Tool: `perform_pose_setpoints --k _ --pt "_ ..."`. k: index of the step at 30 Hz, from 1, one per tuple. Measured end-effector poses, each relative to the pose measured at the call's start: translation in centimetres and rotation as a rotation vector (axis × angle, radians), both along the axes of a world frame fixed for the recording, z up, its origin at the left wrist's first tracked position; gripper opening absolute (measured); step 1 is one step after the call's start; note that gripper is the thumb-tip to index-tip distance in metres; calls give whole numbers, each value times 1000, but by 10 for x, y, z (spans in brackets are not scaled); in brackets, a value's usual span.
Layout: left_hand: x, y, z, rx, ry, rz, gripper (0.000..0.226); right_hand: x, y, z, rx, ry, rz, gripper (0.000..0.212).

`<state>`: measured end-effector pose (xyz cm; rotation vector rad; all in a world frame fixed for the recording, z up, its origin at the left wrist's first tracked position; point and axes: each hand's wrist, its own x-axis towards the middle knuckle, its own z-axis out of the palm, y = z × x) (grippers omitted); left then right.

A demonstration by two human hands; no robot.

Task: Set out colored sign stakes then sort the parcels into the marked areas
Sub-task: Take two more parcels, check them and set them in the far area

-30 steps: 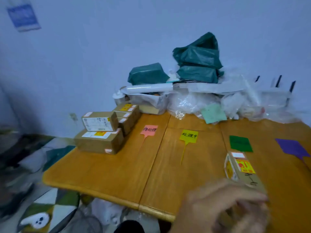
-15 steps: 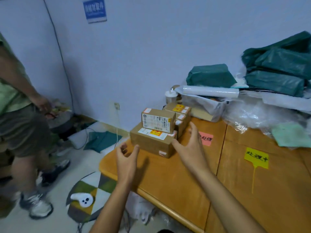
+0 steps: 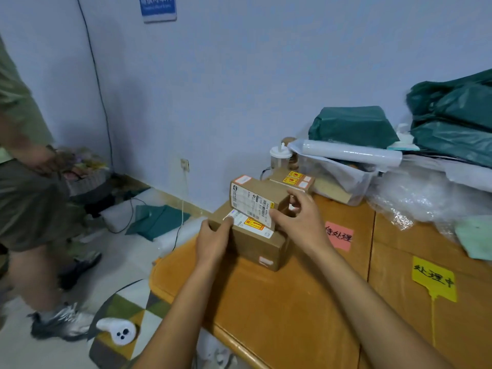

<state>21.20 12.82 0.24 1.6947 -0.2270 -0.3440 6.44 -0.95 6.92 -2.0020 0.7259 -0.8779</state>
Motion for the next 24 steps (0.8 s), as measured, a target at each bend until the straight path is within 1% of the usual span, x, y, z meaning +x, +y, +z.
perform_pose_setpoints --k 2,4,8,10,15,18,19,20,23,24 --pt "-1 1 -1 -7 -3 14 26 0 -1 -1 27 -9 13 62" --pt "-5 6 0 -33 -18 39 29 -2 1 -3 103 -52 45 60" --pt "-22 20 11 -172 -79 60 23 -18 18 -2 266 -218 99 53" --pt "-30 27 18 -262 -62 42 20 -34 32 4 280 -299 81 53" --pt "-42 50 32 -386 -97 65 32 -106 71 8 55 -396 -70 60" --pt "-50 58 39 -469 -78 36 56 -153 94 4 -68 -421 -212 66" --pt "-56 58 43 -500 -63 19 60 -165 98 2 -104 -444 -257 68" --pt "-64 57 47 -531 -50 -3 58 -177 101 -2 -131 -463 -296 70" --pt "-93 49 59 -556 -79 -118 36 -204 103 -12 -171 -527 -397 74" --pt "-106 46 62 -549 -99 -161 36 -213 102 -17 -190 -561 -430 75"
